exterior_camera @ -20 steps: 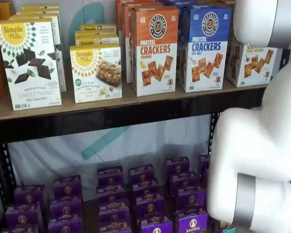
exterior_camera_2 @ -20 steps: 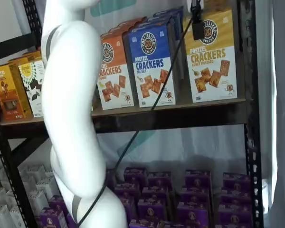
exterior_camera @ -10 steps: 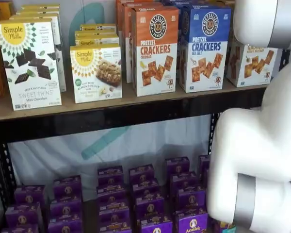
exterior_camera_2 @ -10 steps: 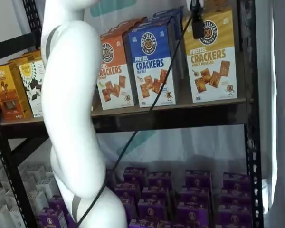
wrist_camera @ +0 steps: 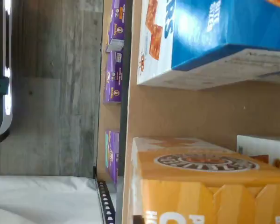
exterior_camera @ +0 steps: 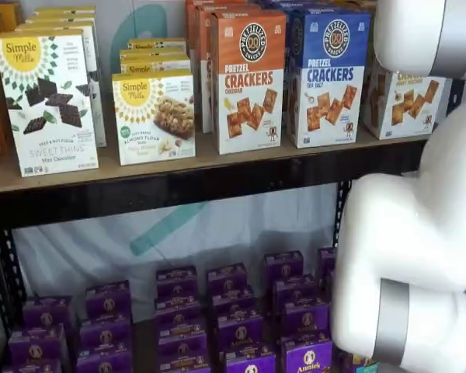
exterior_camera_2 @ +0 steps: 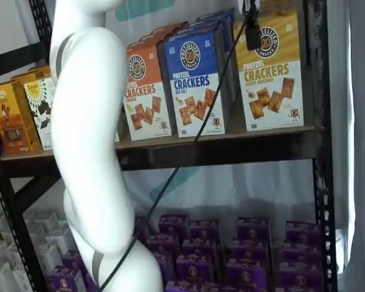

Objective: Retrieve the yellow and white box located on the top shelf, the sixth one from the left

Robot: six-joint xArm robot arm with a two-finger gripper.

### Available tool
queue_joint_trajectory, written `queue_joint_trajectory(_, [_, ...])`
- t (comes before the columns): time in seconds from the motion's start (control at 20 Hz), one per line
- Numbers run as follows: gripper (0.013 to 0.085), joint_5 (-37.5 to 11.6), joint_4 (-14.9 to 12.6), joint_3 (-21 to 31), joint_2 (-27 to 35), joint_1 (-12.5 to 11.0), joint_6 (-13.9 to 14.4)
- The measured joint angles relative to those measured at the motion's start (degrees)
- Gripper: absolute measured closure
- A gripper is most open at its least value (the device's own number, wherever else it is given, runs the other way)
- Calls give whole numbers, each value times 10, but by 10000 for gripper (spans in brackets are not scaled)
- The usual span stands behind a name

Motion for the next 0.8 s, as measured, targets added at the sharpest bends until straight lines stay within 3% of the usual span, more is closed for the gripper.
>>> queue_joint_trajectory(0.8, [410,26,19,-2,-23,-23,-13])
